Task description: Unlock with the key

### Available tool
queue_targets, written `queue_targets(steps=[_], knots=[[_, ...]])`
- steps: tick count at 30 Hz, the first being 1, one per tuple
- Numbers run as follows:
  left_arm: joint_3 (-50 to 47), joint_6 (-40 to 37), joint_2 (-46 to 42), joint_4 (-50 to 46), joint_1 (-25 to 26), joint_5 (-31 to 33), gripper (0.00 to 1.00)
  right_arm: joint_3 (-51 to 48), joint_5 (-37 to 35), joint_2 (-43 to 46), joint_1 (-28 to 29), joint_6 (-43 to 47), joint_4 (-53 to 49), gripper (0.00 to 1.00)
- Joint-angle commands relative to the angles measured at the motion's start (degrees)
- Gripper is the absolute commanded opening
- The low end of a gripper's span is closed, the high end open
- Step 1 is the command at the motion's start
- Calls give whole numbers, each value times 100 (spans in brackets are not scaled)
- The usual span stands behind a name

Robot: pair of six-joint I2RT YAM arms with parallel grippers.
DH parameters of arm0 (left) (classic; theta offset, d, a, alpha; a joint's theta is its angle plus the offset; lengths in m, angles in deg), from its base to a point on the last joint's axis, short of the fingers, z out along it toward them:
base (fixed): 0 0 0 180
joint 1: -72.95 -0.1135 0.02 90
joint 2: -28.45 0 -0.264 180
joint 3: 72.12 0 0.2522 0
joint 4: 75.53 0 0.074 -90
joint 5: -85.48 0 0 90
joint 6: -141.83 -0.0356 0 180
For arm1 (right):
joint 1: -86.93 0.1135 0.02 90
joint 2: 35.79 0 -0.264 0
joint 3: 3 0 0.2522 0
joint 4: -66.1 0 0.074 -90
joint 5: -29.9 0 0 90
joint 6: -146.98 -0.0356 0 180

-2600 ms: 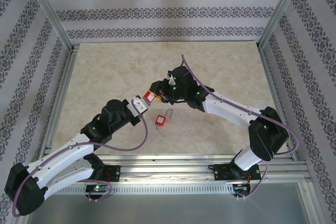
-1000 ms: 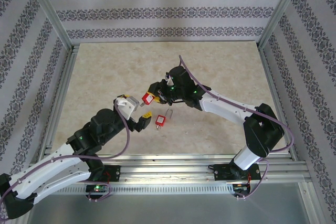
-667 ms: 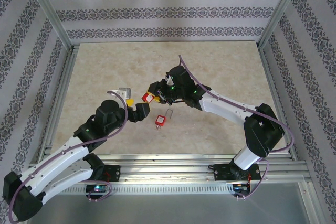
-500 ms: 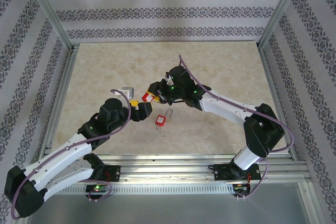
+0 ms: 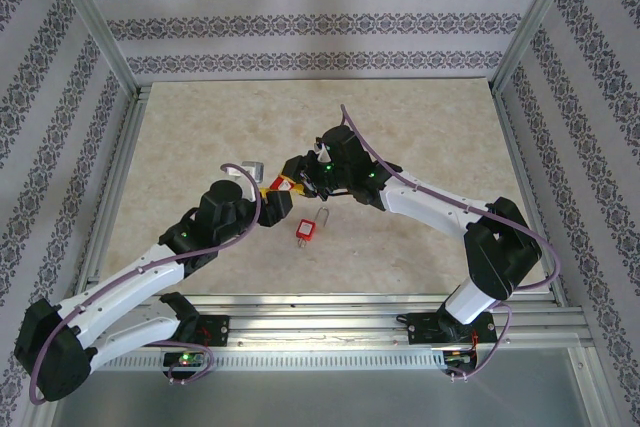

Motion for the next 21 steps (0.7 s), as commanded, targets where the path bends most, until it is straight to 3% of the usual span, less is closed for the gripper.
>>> queue_targets(steps=[1,14,21], knots=[[172,-108,55,264,-38,104,51,149,-73,187,57,82,234,7],[179,-250,41,66,-43,141,23,73,-82,256,107,21,340,7],[75,-300,-169,-17,-100,193,8,15,-27,300,102,44,427,14]])
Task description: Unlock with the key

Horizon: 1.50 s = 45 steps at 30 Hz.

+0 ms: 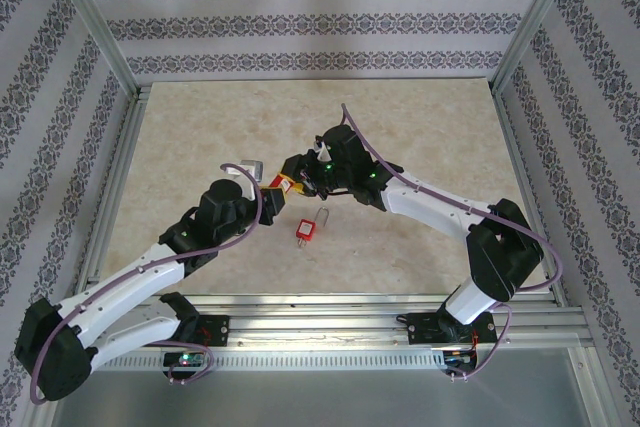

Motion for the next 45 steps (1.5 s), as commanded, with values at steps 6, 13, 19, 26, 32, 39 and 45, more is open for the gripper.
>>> queue_targets(steps=[6,13,19,26,32,39,45], knots=[[29,-210,-371,-119,-115,-79,5,-29,-19,251,38,142,347,39],[92,-356,-474,-363,-177,-265,3,-361,-278,559,-214,568,236,60],[107,-381,-504,-416,-212,-353,2,-723,-281,724,-376,1172,493,53],[166,-373,-434,-373,-212,-469,2,-742,-233,558,-357,1428,559,34],[165,-338,-434,-341,-212,-539,1,-690,-100,379,-297,1420,795,30],[157,-303,-417,-320,-215,-543,1,-747,-23,272,-249,1402,973,27],[154,-291,-399,-307,-221,-549,1,-761,85,129,-226,1363,1132,25]])
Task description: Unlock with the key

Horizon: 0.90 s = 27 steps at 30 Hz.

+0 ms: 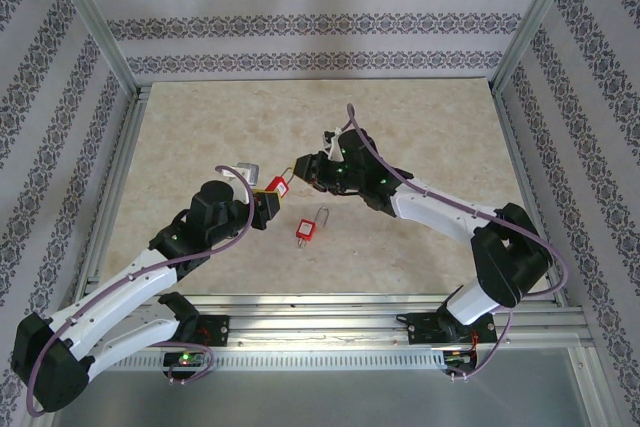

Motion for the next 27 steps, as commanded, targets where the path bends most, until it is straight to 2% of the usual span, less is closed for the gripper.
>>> queue_targets(steps=[1,15,27], knots=[[157,-20,-35,133,-62,-105,0,-69,185,-112,83,62,285,26],[256,-30,-16,-60,-272,-127,0,-382,259,37,285,67,768,28],[-4,137,-244,49,-281,-448,0,-301,230,-181,168,-74,1005,19]])
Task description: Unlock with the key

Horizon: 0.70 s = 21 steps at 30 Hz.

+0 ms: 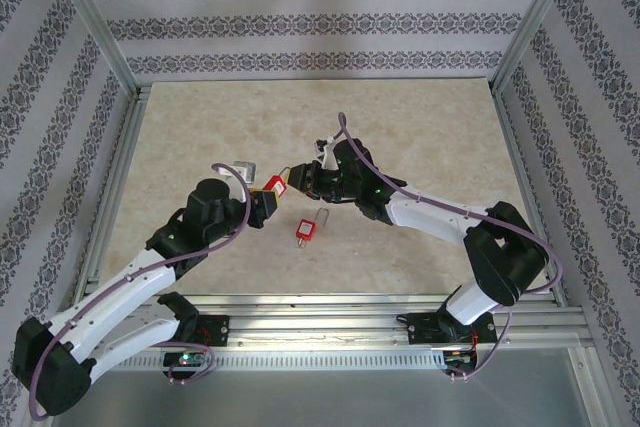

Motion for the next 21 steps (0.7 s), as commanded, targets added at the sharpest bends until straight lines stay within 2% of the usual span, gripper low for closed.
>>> queue_targets(steps=[1,8,15,21], knots=[[-58,121,-174,146,-60,-234,0,85,51,-104,-58,-46,241,18],[-198,122,-434,-187,-61,-114,0,-6,-34,-28,-237,-265,299,7],[-371,148,-766,-406,-61,110,0,-79,-177,85,-381,-404,73,3],[-495,166,-898,-410,-60,226,0,-360,-394,231,-511,-887,304,1]])
